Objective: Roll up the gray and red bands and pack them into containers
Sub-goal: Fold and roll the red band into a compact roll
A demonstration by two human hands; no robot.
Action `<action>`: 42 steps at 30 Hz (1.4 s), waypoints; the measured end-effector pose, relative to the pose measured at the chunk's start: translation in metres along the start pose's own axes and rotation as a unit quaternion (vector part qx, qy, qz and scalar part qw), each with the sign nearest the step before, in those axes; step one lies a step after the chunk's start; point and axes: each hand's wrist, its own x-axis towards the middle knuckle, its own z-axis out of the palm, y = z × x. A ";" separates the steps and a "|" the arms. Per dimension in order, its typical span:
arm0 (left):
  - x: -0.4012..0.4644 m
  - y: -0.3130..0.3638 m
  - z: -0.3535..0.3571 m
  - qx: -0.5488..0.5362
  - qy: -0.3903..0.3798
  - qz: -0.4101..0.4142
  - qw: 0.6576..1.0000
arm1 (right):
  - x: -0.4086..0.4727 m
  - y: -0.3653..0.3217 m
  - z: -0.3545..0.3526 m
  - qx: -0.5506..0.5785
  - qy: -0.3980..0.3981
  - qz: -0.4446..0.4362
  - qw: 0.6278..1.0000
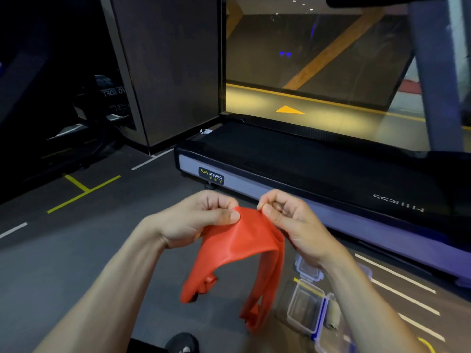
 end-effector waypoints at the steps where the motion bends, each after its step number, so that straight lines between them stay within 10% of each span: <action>1: 0.002 0.000 0.003 -0.028 0.001 0.011 1.000 | 0.000 0.001 0.003 0.023 0.001 0.001 1.000; 6: 0.011 0.001 0.011 0.023 -0.005 0.027 0.999 | 0.002 -0.005 0.015 0.204 -0.036 0.003 0.978; 18: 0.003 -0.004 -0.006 0.197 0.010 -0.061 0.978 | 0.008 0.002 -0.001 -0.175 -0.078 -0.005 0.981; 42: 0.004 -0.022 -0.038 0.168 0.046 -0.039 0.984 | 0.023 0.017 -0.019 -0.076 0.005 -0.007 0.997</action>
